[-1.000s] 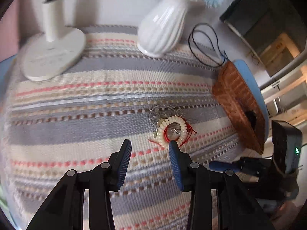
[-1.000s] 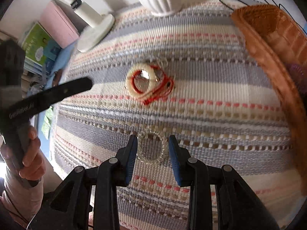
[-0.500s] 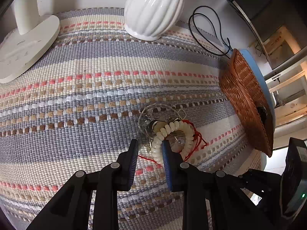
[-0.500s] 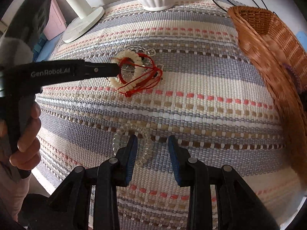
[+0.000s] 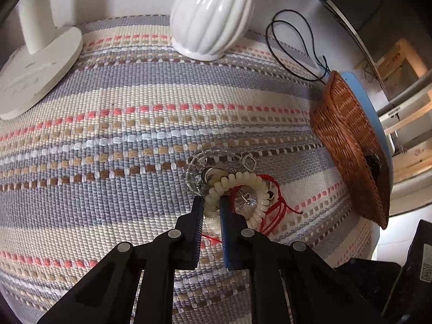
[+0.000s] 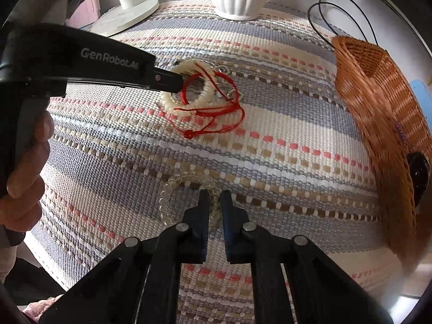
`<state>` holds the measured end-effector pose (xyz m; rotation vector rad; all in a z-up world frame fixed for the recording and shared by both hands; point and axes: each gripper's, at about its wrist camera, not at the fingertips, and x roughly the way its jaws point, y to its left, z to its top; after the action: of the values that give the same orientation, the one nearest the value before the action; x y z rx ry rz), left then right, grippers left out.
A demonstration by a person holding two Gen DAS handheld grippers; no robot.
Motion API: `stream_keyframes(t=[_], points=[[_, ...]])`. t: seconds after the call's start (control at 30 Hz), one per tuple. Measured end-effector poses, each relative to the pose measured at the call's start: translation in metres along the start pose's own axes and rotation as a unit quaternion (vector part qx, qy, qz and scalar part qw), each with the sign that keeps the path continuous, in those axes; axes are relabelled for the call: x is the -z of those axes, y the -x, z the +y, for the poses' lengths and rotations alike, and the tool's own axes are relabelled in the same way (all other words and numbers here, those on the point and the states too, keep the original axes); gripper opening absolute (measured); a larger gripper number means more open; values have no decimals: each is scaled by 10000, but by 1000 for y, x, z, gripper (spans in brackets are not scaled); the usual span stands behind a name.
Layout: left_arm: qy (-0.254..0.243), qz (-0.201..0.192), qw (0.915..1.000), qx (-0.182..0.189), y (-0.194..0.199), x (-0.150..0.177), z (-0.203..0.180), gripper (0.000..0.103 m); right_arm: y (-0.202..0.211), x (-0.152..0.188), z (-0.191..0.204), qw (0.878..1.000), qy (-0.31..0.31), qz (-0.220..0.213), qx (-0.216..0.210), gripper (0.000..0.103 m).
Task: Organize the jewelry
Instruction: 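Grasp the cream coil bracelet with the left tool while the right grasps the clear beaded bracelet, then carry both bracelets into the wicker basket and open both tools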
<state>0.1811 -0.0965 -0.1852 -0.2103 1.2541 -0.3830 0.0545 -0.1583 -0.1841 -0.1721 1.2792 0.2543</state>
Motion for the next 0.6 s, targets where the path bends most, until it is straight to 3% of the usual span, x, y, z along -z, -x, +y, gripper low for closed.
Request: stream_keyframes(t=[0.37,0.6], points=[[90,-414,9988,265,62,14,1,10,43,14,-61,9961,-709,-165,-498,10],[-166,-679,9969,370,102,8,-19,10,85,3,-102,9873,-1190,-484,-930,10]])
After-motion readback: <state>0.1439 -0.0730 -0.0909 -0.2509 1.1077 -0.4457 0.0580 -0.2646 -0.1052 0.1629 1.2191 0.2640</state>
